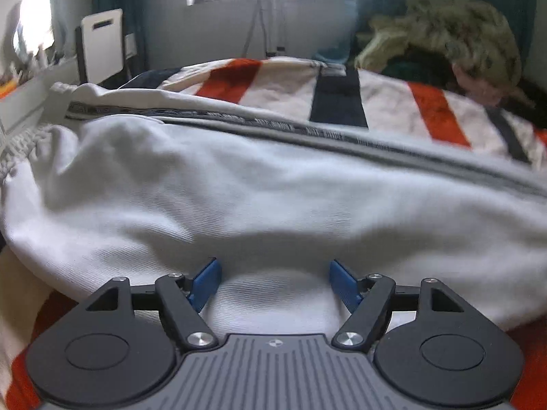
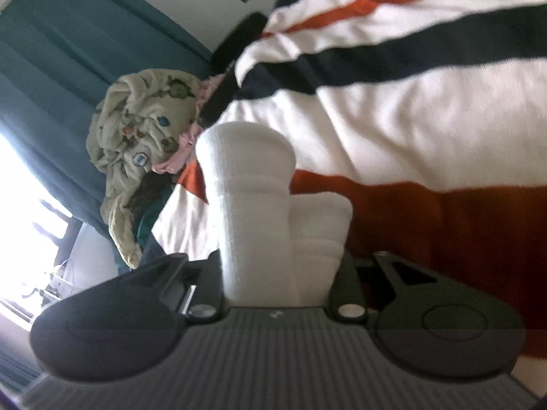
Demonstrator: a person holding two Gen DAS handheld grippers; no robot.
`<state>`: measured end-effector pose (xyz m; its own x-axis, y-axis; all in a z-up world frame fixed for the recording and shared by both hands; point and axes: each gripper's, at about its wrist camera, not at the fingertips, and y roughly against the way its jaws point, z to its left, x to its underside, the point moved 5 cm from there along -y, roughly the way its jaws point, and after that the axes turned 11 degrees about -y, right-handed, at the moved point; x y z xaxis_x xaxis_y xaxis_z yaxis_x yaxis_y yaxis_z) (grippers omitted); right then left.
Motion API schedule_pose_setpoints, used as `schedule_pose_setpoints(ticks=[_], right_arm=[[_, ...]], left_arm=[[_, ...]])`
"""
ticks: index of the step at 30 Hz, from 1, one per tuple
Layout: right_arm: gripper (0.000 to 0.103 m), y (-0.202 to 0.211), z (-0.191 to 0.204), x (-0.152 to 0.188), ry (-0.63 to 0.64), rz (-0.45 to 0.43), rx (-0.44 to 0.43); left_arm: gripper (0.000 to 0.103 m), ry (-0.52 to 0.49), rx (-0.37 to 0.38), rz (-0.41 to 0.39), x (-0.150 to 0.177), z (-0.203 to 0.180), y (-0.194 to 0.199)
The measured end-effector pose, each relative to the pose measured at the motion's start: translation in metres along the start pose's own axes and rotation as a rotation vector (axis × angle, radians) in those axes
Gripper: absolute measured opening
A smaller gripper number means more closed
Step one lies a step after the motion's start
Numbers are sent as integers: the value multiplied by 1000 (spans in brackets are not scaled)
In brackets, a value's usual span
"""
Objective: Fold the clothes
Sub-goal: 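Lay the pants down and open both grippers over the fold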
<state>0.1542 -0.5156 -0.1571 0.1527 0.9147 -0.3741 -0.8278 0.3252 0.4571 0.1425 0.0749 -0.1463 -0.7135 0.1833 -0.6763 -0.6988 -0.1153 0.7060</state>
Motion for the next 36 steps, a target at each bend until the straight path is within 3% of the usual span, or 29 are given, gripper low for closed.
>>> schedule_pose_setpoints(ticks=[5, 12, 17, 21, 24, 26, 30, 32, 35, 36], right_arm=[[23, 31, 50, 15, 163, -74, -89], [22, 104, 153, 112, 664, -163, -365], [22, 140, 184, 217, 920, -65, -546], [23, 152, 167, 310, 1123, 88, -626], [23, 146, 133, 376, 1292, 261, -603], [24, 139, 110, 403, 1396, 312, -552], [25, 136, 109, 404, 1384, 337, -546], [31, 137, 110, 397, 1347, 382, -544], [47, 146, 109, 394, 1307, 446, -547], [65, 149, 108, 393, 1277, 487, -555]], left_arm=[[75, -16, -17, -6, 0, -2, 2], [75, -17, -30, -50, -5, -2, 22], [76, 48, -45, -87, -12, 6, 36], [78, 68, -95, -95, -15, 15, 43], [78, 93, -99, -70, -13, 20, 41], [78, 105, -95, -56, -11, 22, 40], [78, 106, -86, -68, -11, 23, 40], [78, 111, -74, -79, -12, 24, 40], [78, 117, -52, -93, -11, 25, 40], [78, 123, -42, -95, -10, 25, 39]])
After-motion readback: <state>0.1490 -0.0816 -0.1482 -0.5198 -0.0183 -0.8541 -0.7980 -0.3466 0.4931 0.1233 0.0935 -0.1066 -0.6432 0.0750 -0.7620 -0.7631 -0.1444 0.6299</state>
